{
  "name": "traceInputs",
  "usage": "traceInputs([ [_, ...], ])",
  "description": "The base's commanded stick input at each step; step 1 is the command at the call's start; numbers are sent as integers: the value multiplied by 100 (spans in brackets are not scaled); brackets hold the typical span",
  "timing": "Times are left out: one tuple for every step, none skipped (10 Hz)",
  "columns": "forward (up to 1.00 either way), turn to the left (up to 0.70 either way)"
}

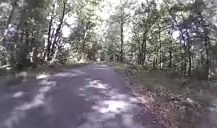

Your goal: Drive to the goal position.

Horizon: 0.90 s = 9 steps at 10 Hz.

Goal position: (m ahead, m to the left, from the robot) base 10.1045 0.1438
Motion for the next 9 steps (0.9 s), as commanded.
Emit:
traceInputs([
  [45, 0],
  [45, 0],
  [45, 0],
  [45, 0],
  [45, 0],
  [45, 0],
  [45, 0],
  [45, 0],
  [45, 0],
])
